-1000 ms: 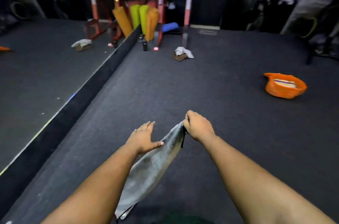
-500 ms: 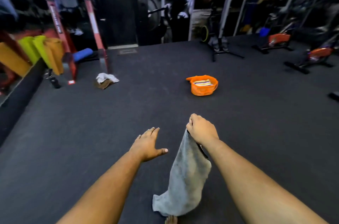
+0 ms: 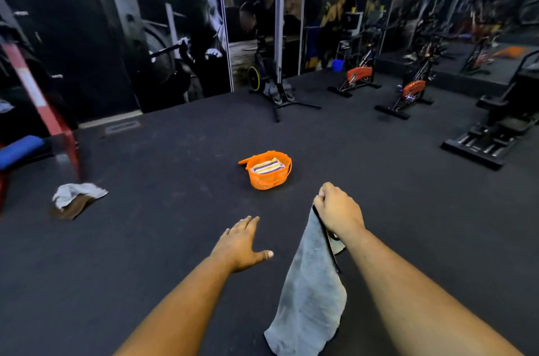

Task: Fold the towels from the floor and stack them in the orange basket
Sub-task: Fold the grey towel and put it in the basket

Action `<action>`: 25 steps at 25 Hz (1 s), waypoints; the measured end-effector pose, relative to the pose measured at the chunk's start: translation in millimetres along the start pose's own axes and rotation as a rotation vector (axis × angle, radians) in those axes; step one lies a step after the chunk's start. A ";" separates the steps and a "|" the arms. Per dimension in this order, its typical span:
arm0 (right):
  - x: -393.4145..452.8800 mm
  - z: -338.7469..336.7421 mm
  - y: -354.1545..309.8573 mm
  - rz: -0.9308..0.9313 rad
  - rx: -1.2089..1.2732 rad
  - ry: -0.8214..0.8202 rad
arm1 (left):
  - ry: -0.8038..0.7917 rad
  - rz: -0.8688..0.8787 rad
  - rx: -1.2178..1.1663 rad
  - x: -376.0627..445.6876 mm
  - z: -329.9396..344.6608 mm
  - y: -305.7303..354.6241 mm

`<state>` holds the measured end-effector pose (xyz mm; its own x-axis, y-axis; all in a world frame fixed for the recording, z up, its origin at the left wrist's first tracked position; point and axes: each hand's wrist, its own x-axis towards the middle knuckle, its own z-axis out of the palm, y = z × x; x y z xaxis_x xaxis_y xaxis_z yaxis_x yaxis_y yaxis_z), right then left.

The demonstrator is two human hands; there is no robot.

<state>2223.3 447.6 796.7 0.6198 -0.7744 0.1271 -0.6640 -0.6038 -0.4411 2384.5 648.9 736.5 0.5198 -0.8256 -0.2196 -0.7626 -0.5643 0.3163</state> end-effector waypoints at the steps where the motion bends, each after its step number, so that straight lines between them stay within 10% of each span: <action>1: 27.8 1.2 7.1 0.002 0.004 0.008 | 0.001 0.009 0.011 29.0 -5.2 4.7; 25: 618.7 27.2 33.3 -0.011 0.155 0.011 | 0.029 0.055 -0.003 620.3 -156.6 34.3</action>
<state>2596.1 -46.5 836.4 0.6214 -0.7706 0.1415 -0.5846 -0.5763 -0.5711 2741.0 117.0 755.7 0.4877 -0.8553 -0.1752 -0.7893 -0.5177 0.3302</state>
